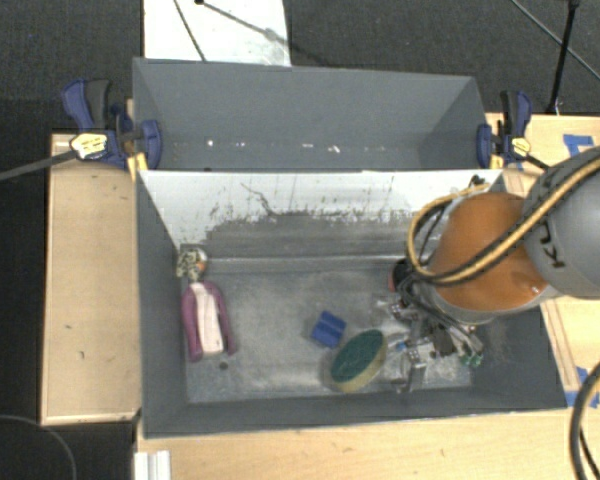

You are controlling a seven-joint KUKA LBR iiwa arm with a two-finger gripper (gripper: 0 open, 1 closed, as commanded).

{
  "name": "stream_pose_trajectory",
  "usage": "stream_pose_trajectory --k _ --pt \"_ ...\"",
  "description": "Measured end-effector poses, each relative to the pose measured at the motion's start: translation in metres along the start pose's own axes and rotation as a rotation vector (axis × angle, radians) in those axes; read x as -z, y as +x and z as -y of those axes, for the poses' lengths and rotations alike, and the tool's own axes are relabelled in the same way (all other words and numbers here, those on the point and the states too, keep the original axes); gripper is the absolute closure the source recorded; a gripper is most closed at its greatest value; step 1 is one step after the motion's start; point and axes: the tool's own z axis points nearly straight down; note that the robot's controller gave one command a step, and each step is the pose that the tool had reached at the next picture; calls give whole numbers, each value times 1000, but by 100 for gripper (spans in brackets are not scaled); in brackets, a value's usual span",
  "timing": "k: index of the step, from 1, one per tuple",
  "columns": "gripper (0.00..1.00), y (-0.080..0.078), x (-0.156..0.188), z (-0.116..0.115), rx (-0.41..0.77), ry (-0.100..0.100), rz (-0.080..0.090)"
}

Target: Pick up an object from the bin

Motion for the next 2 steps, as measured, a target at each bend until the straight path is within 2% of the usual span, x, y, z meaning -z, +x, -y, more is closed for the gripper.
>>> stream_pose_trajectory --k 1,2 --pt "100 0 0 0 1 0 0" --pt "0 0 0 0 2 0 0"
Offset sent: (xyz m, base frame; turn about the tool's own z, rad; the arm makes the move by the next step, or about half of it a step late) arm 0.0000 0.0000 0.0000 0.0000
